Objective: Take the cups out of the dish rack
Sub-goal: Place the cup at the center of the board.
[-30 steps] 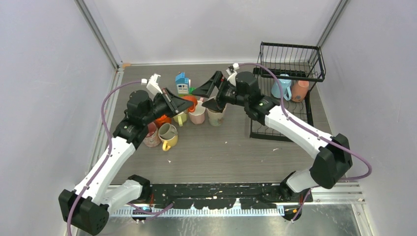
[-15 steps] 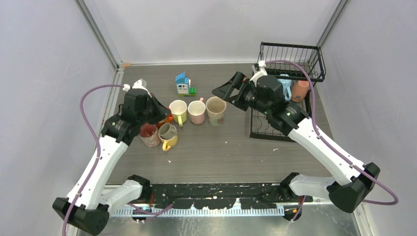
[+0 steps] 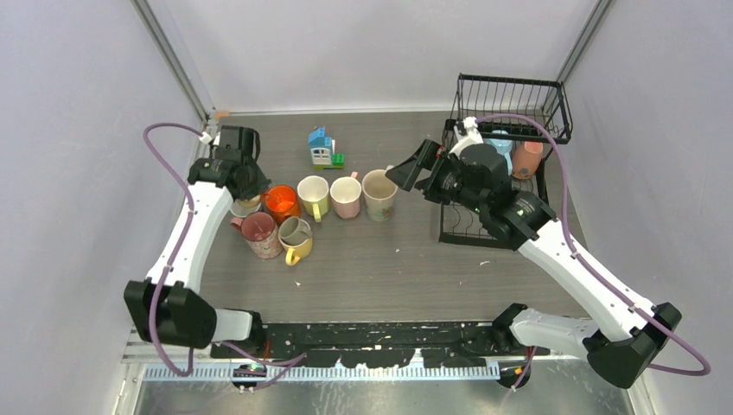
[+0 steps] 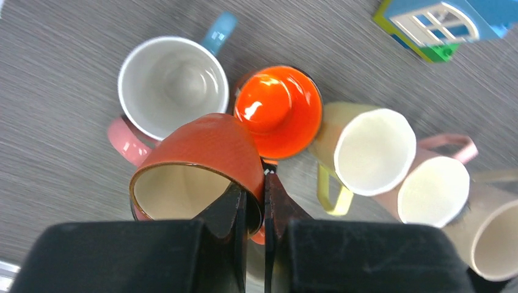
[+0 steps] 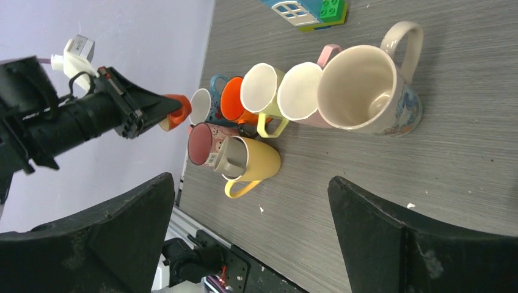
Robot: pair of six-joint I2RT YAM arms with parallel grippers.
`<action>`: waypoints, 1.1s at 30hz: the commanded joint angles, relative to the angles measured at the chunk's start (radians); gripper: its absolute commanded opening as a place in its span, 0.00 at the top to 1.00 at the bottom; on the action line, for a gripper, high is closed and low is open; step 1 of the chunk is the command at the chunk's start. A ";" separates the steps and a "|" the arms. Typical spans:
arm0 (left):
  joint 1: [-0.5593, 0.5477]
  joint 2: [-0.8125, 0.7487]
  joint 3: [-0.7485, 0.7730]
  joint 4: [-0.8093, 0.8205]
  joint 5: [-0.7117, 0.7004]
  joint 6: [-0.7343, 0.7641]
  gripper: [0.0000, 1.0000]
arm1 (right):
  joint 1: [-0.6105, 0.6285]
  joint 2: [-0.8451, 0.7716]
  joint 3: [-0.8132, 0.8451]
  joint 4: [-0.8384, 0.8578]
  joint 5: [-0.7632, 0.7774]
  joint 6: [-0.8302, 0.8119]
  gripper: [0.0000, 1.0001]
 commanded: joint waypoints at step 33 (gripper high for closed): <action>0.225 0.297 0.038 0.094 0.109 0.034 1.00 | -0.001 -0.105 -0.044 -0.022 0.039 -0.039 0.00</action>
